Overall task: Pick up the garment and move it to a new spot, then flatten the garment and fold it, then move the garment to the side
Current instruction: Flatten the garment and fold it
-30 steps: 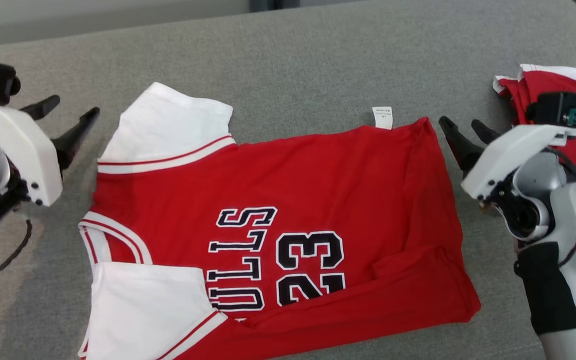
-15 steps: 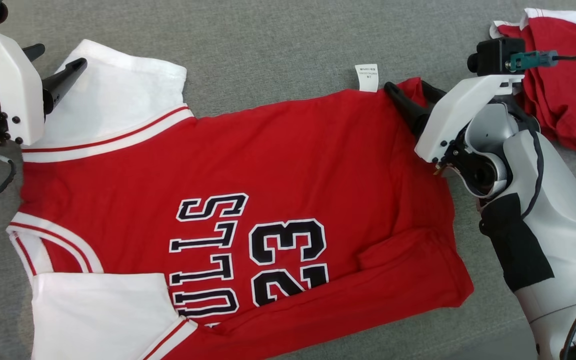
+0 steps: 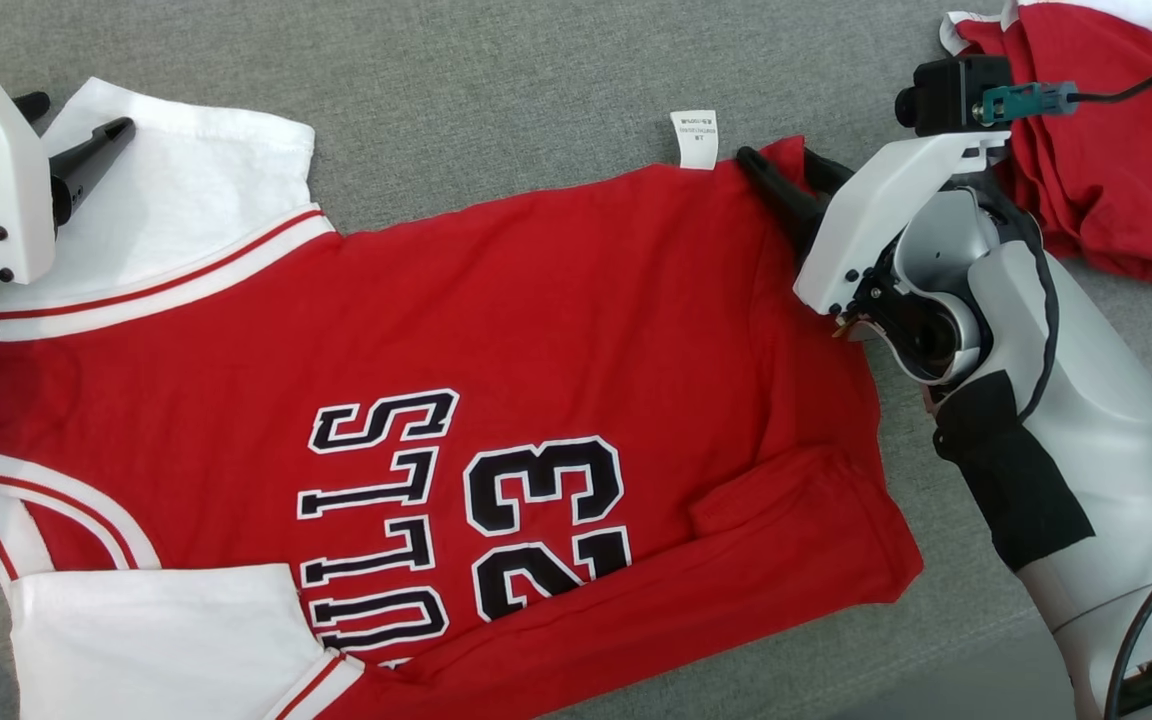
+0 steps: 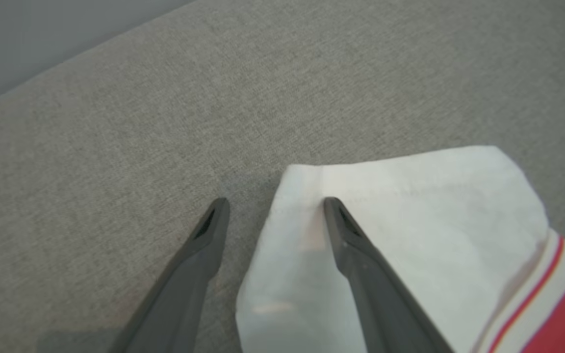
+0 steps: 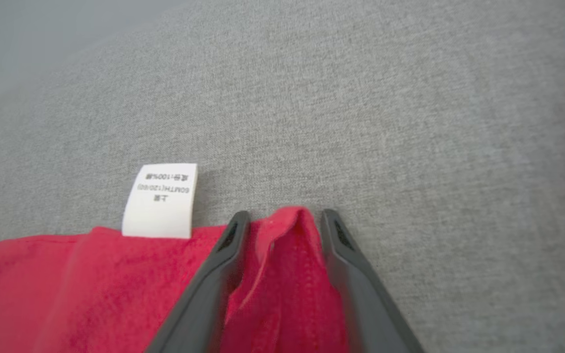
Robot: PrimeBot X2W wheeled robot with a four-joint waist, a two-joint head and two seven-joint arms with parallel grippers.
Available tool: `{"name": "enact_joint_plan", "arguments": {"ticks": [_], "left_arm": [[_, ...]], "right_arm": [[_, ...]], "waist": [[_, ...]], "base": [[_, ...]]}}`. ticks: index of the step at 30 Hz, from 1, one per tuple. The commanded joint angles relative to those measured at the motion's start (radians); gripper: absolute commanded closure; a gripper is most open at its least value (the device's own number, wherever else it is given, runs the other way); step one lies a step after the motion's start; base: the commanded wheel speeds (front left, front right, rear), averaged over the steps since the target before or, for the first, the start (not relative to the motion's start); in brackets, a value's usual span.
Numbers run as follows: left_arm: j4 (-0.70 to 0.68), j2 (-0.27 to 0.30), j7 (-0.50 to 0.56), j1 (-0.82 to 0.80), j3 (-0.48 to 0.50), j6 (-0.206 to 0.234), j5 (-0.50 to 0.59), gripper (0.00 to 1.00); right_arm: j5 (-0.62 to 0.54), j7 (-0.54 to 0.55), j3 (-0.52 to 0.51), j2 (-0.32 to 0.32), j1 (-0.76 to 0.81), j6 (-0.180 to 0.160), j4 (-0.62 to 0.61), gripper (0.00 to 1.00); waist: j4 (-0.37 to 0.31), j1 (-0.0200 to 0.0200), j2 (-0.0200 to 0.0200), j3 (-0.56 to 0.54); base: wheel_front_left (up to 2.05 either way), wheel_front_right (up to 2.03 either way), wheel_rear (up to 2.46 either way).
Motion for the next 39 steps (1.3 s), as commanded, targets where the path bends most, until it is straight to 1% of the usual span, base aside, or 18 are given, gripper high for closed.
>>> {"name": "enact_joint_plan", "arguments": {"ticks": [1, 2, 3, 4, 10, 17, 23, 28, 30, 36, 39], "left_arm": [[0.009, 0.004, -0.003, -0.017, -0.012, -0.001, -0.008, 0.54], [0.009, 0.004, -0.003, -0.019, -0.022, -0.001, -0.016, 1.00], [0.005, 0.004, -0.001, -0.020, -0.033, -0.001, -0.027, 1.00], [-0.001, 0.005, 0.001, -0.023, -0.044, -0.002, -0.037, 1.00], [-0.026, 0.023, -0.040, -0.040, -0.088, -0.002, -0.084, 1.00], [-0.032, 0.039, -0.086, -0.054, -0.136, -0.002, -0.124, 1.00], [-0.062, 0.028, -0.102, -0.022, -0.186, -0.002, -0.180, 1.00], [-0.107, 0.040, -0.081, 0.001, -0.214, -0.002, -0.240, 1.00], [-0.108, 0.052, -0.084, 0.006, -0.221, -0.002, -0.247, 1.00], [-0.115, 0.052, -0.097, 0.021, -0.233, -0.002, -0.273, 1.00], [-0.130, 0.053, -0.080, 0.040, -0.242, -0.002, -0.300, 1.00]], "right_arm": [[0.009, 0.002, 0.020, 0.010, 0.012, 0.000, 0.018, 0.53], [0.011, -0.003, 0.027, 0.009, 0.007, 0.000, 0.019, 0.61], [0.013, -0.013, 0.031, 0.007, 0.002, 0.000, 0.020, 0.75], [0.015, -0.020, 0.034, 0.003, -0.002, 0.000, 0.022, 1.00], [0.016, -0.081, 0.050, -0.013, -0.016, 0.000, 0.027, 1.00], [0.031, -0.112, 0.062, -0.021, -0.009, 0.000, 0.060, 1.00], [0.055, -0.144, 0.082, -0.039, 0.023, 0.000, 0.081, 1.00], [0.098, -0.129, 0.111, -0.092, 0.044, 0.000, 0.079, 1.00], [0.114, -0.114, 0.118, -0.109, 0.046, 0.000, 0.089, 1.00], [0.145, -0.102, 0.129, -0.133, 0.038, 0.000, 0.122, 1.00], [0.161, -0.095, 0.142, -0.132, 0.042, 0.000, 0.137, 1.00]], "waist": [[0.000, 0.0000, 0.0000, -0.001], [0.000, 0.0000, 0.0000, -0.003], [0.000, 0.0000, 0.0000, -0.004], [0.001, 0.0000, 0.0000, -0.006], [0.003, 0.0000, 0.0000, -0.023], [0.017, 0.0000, 0.0000, -0.067], [0.049, 0.0000, 0.0000, -0.140], [0.080, 0.0000, 0.0000, -0.200], [0.089, 0.0000, 0.0000, -0.215], [0.108, 0.0000, 0.0000, -0.245], [0.117, 0.0000, 0.0000, -0.264]], "base": [[0.00, 0.00, 0.00], [0.00, 0.00, 0.00], [0.00, 0.00, 0.00], [0.00, 0.00, 0.00], [0.00, 0.00, 0.00], [0.00, 0.00, 0.00], [0.00, 0.00, 0.00], [0.00, 0.00, 0.00], [0.00, 0.00, 0.00], [0.00, 0.00, 0.00], [0.00, 0.00, 0.00]]}}
